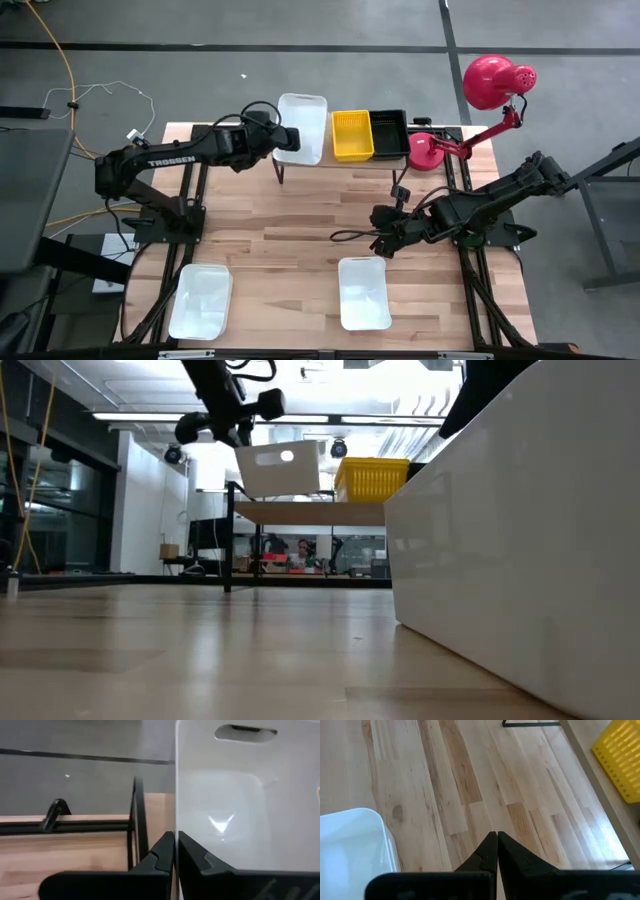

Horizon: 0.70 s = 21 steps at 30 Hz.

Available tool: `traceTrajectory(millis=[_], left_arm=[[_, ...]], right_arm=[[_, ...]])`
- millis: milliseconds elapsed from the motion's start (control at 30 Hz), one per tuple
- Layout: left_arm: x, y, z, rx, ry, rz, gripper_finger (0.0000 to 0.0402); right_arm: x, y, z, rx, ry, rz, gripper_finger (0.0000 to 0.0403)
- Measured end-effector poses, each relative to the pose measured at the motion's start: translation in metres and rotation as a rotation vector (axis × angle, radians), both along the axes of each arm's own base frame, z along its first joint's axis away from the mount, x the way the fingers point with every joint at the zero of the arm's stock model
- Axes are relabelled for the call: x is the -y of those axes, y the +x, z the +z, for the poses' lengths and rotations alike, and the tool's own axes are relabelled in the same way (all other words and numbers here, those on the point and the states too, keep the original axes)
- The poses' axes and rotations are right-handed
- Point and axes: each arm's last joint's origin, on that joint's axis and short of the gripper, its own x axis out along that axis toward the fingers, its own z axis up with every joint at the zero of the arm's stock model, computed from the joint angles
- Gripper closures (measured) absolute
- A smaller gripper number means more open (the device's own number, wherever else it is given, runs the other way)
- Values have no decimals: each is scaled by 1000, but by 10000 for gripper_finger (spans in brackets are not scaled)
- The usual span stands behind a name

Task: Stack baskets on shelf by color
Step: Put the top white bin on the shelf, then stack the right white bin on the other white bin on the shelf

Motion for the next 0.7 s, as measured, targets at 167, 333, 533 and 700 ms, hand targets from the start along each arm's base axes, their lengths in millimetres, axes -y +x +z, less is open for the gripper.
traceTrajectory(millis=[167,333,533,700], left_arm=[[-5,-2,-1,-5,-9,8,400],[-5,-2,-1,-2,-16,1,395],[-6,-2,0,5,9,24,378],[-7,0,3,-3,39,-3,347]], right_arm=[[0,0,0,3,5,-6,403],[0,0,0,1,11,-3,403],[0,0,0,0,27,-4,403],[0,0,0,1,24,-4,403]])
